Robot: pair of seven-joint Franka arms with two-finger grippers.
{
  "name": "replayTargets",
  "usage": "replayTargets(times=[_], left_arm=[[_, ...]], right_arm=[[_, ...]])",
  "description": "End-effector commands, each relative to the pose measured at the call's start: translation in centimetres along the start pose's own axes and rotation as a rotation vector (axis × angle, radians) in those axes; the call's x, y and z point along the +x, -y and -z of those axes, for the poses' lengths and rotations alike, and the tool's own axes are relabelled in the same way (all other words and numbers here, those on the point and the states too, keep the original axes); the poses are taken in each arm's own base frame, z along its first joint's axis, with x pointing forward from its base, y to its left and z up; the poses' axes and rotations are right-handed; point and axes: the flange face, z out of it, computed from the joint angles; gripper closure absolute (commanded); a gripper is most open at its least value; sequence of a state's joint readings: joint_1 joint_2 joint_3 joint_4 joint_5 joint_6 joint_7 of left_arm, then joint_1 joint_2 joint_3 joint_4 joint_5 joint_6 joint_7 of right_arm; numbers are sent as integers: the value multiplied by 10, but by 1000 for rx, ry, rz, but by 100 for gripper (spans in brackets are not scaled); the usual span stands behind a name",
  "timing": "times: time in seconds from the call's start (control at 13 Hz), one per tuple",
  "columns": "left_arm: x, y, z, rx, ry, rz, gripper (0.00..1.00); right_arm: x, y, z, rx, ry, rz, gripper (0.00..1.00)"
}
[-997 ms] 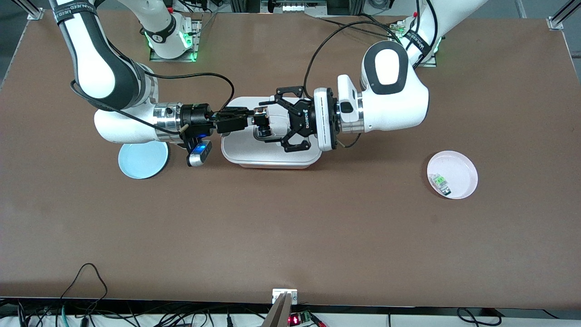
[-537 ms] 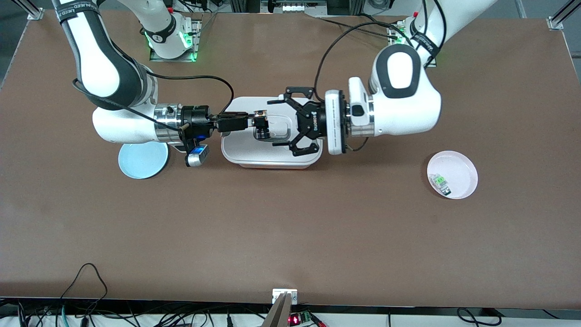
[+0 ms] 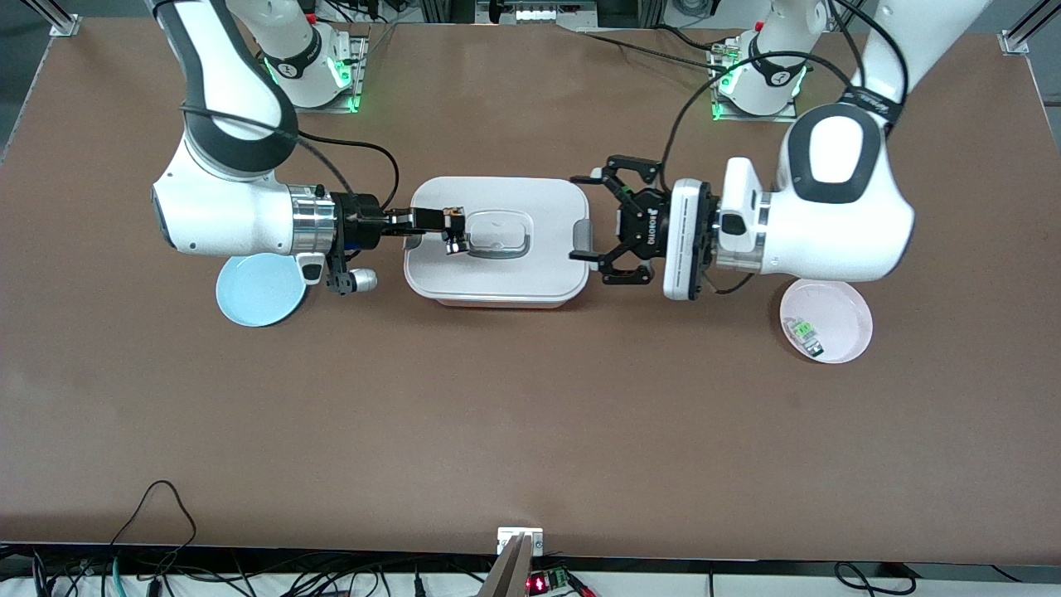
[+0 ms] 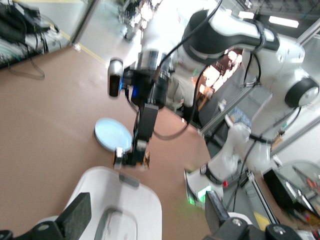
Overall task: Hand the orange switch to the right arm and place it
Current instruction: 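Open the left gripper and pull it back from the switch, then carry the switch to the blue plate while the left gripper withdraws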
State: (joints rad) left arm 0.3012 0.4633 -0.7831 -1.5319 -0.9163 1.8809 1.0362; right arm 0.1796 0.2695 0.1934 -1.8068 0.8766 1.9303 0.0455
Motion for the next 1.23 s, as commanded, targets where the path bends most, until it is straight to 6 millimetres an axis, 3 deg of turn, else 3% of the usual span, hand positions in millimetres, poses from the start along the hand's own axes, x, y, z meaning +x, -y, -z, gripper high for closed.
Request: replayTargets(times=[0.0,0.31,0.46,0.69,0.92,1.0,1.15], left_arm=[[-7,-11,30,-18,141,59,0],[-21,-22,55,35,383,234,0],[-38,-16,64,143,539,306,0],[-56,-16,66,255,695,483,0],[-39,-38,84,475,818,622,0],[-39,-42,84,535,862,661,0],[-32,-59,108,661,846,709,0]], right_arm=[[-4,-6,22,-209,-58,121,71],[-3,-29,52,-548,-92,239,74],[1,-42,65,-708,-67,383,74],[15,-91,100,-749,20,580,74],[24,-134,123,-808,112,752,74],[25,-146,124,-859,158,815,74],[27,-175,126,-876,185,884,74]])
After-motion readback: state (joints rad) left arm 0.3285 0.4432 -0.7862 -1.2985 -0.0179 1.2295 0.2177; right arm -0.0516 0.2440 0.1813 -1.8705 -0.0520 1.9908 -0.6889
